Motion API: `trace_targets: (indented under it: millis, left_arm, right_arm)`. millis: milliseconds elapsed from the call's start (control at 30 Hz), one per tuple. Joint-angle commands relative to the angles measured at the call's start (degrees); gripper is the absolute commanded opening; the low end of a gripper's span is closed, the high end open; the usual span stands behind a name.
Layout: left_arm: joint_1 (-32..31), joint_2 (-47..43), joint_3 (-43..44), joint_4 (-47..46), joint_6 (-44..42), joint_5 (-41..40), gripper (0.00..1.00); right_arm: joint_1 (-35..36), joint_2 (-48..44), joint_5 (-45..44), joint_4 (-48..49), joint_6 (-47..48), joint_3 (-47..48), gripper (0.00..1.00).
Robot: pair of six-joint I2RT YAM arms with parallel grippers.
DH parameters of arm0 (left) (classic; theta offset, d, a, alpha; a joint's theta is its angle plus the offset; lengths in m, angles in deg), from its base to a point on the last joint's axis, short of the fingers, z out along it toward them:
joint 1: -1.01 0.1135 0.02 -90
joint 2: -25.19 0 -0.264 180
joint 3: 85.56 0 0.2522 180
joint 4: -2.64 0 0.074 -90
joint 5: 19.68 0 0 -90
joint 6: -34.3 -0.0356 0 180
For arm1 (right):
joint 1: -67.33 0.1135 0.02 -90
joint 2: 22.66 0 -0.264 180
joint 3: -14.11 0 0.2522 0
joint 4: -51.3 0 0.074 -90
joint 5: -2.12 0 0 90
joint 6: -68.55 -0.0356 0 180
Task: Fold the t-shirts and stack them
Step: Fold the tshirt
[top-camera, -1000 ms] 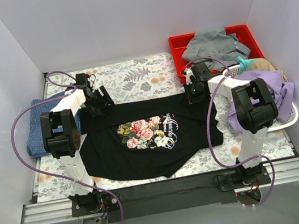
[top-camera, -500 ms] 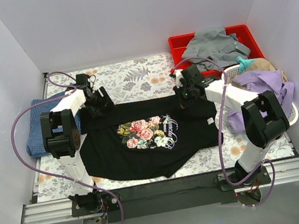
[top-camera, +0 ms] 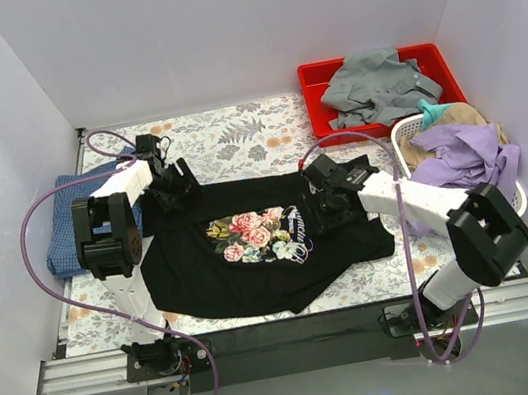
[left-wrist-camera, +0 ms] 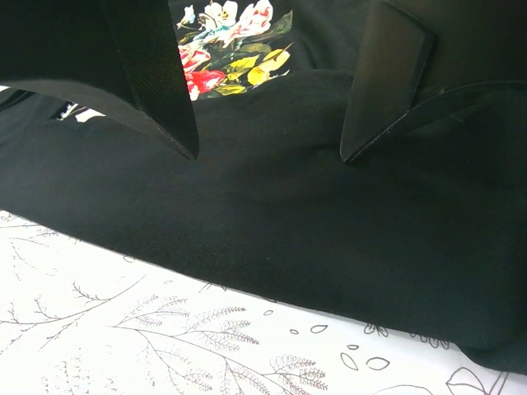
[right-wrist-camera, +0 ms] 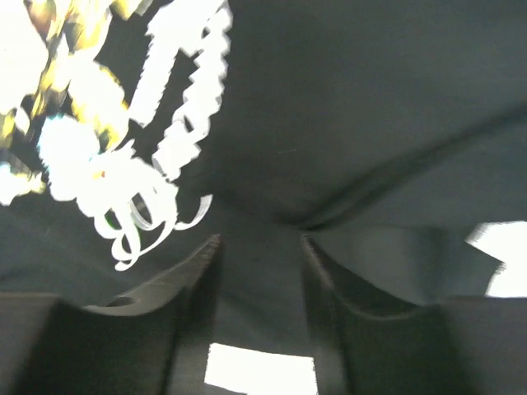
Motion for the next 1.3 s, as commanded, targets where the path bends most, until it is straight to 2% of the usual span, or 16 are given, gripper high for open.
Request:
trace_targets:
  millis: [0,67,300,533,967,1267]
  left_arm:
    - [-0.21,-2.05,-0.75,0.55,-0.94,-1.43,0.68]
    - [-0.21,-1.78,-0.57,0.46,-0.86,-1.08,0.68]
    - [-0.30,-2.57,-1.10,0.37,-0.59,-0.90,0.68]
    - [-0.39,-3.36,-2.15,0.72,-0.94,-1.78,0.68]
    - [-0.39,-1.43,-1.54,0.72,-1.38,-1.69,0.68]
    - [-0.39,-0.90,-1.45,0.90,-1.65,-1.52,0.67]
  right_arm:
    - [-0.26,-4.36,-15.50,-1.52,-2.95,2.37,0.53]
    - [-1.05,-3.75,-19.03,0.58,-1.81,2.64,0.53]
    - [-8.86,9.15,-16.93,8.22,3.38,5.62,0.47]
    - [-11.69,14.53,-16.67,8.41,5.67,10.72,0.46]
    - [-11.60,5.49,-17.37,-1.17,1.63,0.01,0.43]
    - [-10.02,-3.73,-16.40,-5.31,-3.56,-2.90,0.41]
